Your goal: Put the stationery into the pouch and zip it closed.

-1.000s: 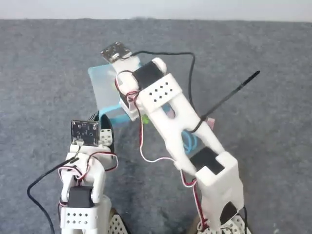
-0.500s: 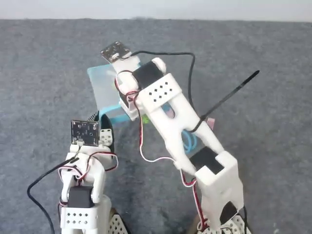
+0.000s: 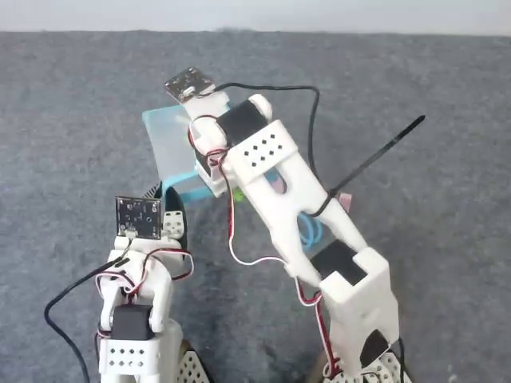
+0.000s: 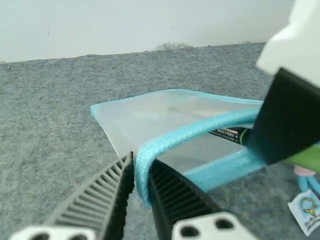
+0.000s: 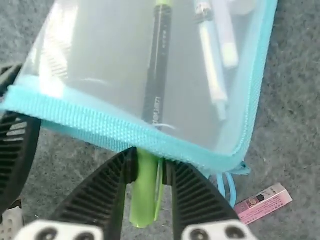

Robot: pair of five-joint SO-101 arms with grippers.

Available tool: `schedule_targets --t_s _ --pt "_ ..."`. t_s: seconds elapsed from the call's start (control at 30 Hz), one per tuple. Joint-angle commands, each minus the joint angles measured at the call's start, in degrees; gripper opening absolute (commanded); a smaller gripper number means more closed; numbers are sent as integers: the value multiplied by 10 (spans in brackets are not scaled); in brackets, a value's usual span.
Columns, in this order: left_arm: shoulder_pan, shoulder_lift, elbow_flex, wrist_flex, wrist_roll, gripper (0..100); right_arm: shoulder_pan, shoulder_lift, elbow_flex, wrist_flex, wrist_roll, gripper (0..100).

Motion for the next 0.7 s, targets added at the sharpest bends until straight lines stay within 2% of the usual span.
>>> schedule_targets --t_s 0.0,0.67 --pt "6 1 -6 -1 5 12 0 -6 -32 -13 -2 8" --pt "5 2 -5 0 5 12 0 44 -32 -51 -3 8"
